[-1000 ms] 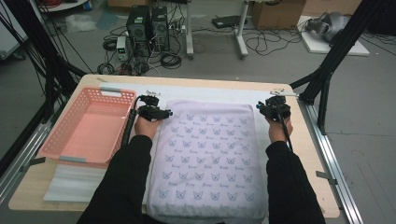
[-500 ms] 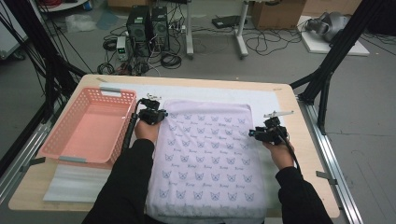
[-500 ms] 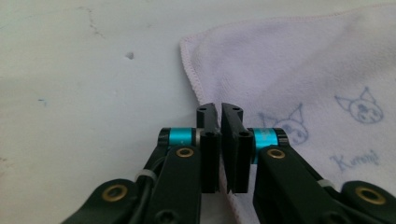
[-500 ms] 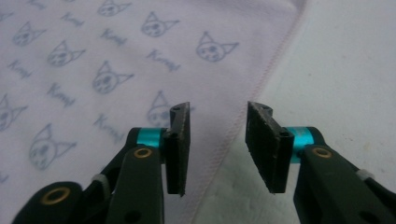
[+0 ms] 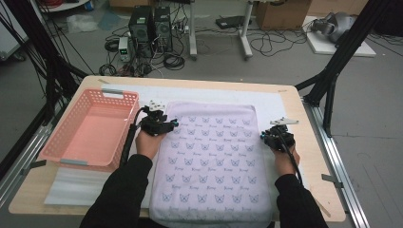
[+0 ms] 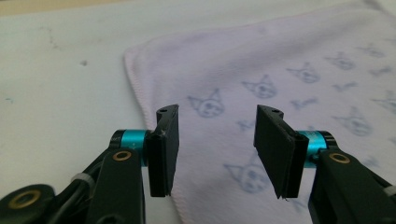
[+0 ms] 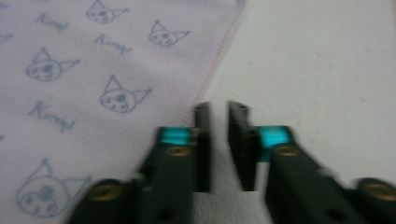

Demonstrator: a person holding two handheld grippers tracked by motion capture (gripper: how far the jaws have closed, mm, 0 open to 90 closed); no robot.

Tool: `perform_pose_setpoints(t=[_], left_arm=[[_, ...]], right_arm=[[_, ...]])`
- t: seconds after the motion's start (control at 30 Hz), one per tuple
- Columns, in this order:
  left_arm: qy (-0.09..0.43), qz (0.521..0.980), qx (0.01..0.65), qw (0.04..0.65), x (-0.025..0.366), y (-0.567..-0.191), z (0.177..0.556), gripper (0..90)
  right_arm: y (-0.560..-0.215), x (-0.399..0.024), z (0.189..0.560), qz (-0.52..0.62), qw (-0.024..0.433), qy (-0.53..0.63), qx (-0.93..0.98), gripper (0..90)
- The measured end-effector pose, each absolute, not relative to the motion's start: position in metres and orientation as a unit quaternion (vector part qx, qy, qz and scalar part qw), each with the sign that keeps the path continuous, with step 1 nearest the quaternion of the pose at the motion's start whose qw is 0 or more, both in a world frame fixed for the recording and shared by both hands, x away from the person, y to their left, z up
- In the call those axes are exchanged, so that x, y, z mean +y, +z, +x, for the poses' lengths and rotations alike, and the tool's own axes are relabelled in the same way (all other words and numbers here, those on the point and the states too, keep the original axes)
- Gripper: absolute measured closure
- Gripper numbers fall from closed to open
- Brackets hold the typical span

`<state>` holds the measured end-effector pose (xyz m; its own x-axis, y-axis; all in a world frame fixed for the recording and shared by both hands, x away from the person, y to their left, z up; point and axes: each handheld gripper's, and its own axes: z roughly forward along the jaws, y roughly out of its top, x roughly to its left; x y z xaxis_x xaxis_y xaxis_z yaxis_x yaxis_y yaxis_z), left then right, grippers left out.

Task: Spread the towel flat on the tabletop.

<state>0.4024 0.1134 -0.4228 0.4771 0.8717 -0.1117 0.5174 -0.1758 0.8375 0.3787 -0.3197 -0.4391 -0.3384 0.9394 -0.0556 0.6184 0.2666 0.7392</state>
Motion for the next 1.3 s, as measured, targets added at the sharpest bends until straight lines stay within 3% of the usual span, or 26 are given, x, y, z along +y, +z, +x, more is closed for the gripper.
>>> perform_pose_setpoints(t=[0.17, 0.53, 0.63, 0.7, 0.77, 0.93, 1.0, 1.03, 1.13, 1.2, 1.3], left_arm=[[0.19, 0.74, 0.465, 0.447, 0.116, -0.426, 0.38, 45.9], [0.169, 0.769, 0.466, 0.404, 0.126, -0.446, 0.344, 52.8], [0.191, 0.778, 0.456, 0.388, 0.126, -0.447, 0.342, 65.9], [0.208, 0.778, 0.455, 0.379, 0.127, -0.447, 0.341, 87.4], [0.214, 0.774, 0.461, 0.378, 0.128, -0.447, 0.341, 88.0], [0.221, 0.768, 0.466, 0.38, 0.13, -0.448, 0.342, 88.2], [0.219, 0.767, 0.466, 0.382, 0.131, -0.449, 0.342, 88.0], [0.218, 0.766, 0.466, 0.384, 0.131, -0.449, 0.342, 87.7], [0.218, 0.764, 0.468, 0.387, 0.133, -0.449, 0.341, 87.1], [0.222, 0.758, 0.473, 0.391, 0.135, -0.45, 0.34, 82.8], [0.212, 0.743, 0.494, 0.399, 0.143, -0.451, 0.341, 62.6]], right_arm=[[-0.428, -0.332, 0.352, 0.516, 0.227, 0.362, 0.742, 66.4], [-0.432, -0.335, 0.287, 0.485, 0.196, 0.369, 0.768, 58.0], [-0.439, -0.339, 0.28, 0.492, 0.183, 0.372, 0.765, 58.0], [-0.44, -0.338, 0.278, 0.489, 0.179, 0.373, 0.768, 57.4], [-0.438, -0.333, 0.276, 0.481, 0.195, 0.374, 0.769, 57.4], [-0.444, -0.322, 0.276, 0.476, 0.182, 0.349, 0.786, 64.8], [-0.444, -0.321, 0.276, 0.483, 0.187, 0.346, 0.782, 72.4], [-0.444, -0.323, 0.276, 0.482, 0.183, 0.347, 0.784, 84.0], [-0.441, -0.318, 0.274, 0.473, 0.194, 0.329, 0.794, 88.0], [-0.44, -0.316, 0.273, 0.473, 0.209, 0.314, 0.797, 88.0], [-0.439, -0.321, 0.271, 0.492, 0.203, 0.324, 0.782, 78.4]])
